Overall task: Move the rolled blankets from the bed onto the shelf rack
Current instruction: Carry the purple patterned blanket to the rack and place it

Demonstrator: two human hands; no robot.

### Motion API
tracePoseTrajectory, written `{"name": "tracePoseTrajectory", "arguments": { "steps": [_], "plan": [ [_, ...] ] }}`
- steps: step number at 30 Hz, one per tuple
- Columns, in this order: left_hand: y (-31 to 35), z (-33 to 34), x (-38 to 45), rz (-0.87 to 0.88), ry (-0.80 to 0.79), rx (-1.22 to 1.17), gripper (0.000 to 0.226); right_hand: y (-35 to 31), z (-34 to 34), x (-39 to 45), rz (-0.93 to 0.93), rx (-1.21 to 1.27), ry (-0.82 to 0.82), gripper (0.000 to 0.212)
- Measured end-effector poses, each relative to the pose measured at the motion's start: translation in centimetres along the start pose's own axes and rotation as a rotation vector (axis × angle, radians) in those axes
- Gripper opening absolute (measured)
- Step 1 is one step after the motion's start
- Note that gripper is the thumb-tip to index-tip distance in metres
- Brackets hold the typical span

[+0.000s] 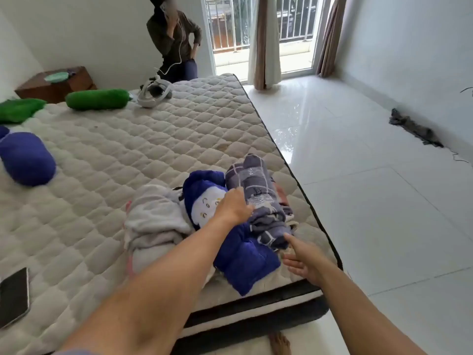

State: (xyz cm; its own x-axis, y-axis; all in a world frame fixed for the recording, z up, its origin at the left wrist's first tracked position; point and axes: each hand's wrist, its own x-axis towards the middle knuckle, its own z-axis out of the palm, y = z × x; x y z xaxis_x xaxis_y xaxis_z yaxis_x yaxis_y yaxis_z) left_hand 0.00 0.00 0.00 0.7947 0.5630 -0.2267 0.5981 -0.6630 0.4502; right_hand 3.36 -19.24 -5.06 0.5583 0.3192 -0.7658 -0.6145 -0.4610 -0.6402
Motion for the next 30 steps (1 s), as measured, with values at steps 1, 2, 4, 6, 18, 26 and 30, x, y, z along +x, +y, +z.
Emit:
{"name": "tracePoseTrajectory", "arguments": {
  "steps": [1,2,4,6,18,26,30],
  "plan": [
    [0.3,0.2,1.3,-0.014,-0.004,-0.017,0.049,-0.4,-0.1,0.7,0.01,0.063,-0.023,0.042],
    [0.5,0.3,2.6,-0.047,-0.003,-0.03,0.057,-1.1,-0.3,1.4,0.032,0.087,-0.049,0.042],
    [0.7,0.0,5.1,-0.125,-0.015,-0.099,0.073,-2.4,-0.2,2.7,0.07,0.147,-0.099,0.043],
    [0.9,0.2,7.7,-0.205,-0.024,-0.166,0.083,-3.4,0.2,4.4,0.085,0.222,-0.099,0.049],
    [0.8,1.6,12.3,-0.726,-0.24,-0.606,0.062,-6.5,0.2,8.5,-0.164,0.353,0.122,0.048],
    [1.3,0.8,11.4,-0.633,-0.076,-0.747,0.015,-11.7,-2.3,6.1,-0.487,0.234,0.184,0.024],
    [2.1,-0.6,10.5,-0.488,0.045,-0.787,0.026,-13.5,-3.4,4.7,-0.581,0.285,0.184,0.025]
  ]
}}
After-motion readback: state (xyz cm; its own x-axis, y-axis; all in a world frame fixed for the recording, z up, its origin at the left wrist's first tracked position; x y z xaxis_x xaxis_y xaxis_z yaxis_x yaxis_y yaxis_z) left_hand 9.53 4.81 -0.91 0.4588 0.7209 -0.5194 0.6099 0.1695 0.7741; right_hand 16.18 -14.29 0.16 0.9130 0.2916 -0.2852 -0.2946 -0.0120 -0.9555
